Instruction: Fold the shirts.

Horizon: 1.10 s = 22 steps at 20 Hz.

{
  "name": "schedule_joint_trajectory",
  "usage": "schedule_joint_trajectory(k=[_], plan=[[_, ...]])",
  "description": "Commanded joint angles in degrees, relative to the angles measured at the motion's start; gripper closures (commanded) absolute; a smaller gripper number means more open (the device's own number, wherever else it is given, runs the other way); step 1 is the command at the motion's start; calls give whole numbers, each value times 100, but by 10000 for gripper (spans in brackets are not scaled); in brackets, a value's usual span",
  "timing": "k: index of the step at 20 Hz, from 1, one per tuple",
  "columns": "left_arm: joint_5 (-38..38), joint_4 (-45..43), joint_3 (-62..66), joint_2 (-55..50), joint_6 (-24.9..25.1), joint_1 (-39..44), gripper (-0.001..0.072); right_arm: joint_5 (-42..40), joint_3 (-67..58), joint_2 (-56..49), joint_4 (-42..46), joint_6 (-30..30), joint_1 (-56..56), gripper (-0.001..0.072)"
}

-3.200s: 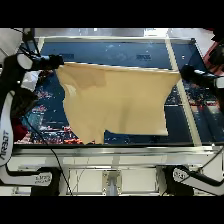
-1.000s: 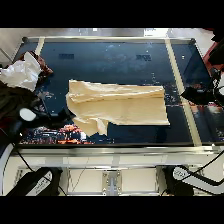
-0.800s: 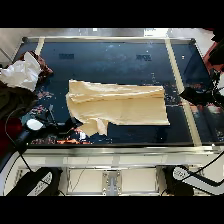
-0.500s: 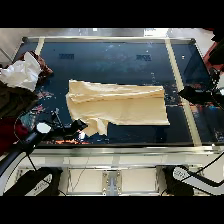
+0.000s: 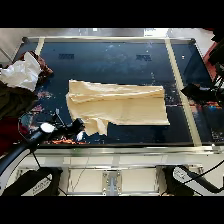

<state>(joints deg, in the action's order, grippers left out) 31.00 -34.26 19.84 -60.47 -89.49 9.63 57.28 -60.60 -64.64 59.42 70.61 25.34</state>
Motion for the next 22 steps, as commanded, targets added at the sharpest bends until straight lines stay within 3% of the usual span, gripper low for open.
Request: schedule_joint_trajectory(k=[1,4,8,13,19,20,22], plan=[[-57,378,101,-11,304,7,695,514,299,98,573,404,4,307],[201,378,341,-11,599,7,695,754,1499,101,1231,859,66,306],[339,380,446,-11,791,7,695,566,2704,101,468,752,520,305],[376,387,446,-11,789,7,695,-986,3340,98,-400,455,308,307],[468,385,446,-11,791,7,694,-1899,3370,35,-962,302,-2,309],[468,385,446,-11,791,7,695,-1899,3370,15,-977,302,0,374],[470,385,446,-11,791,7,695,-1910,3370,-24,-999,302,0,668]])
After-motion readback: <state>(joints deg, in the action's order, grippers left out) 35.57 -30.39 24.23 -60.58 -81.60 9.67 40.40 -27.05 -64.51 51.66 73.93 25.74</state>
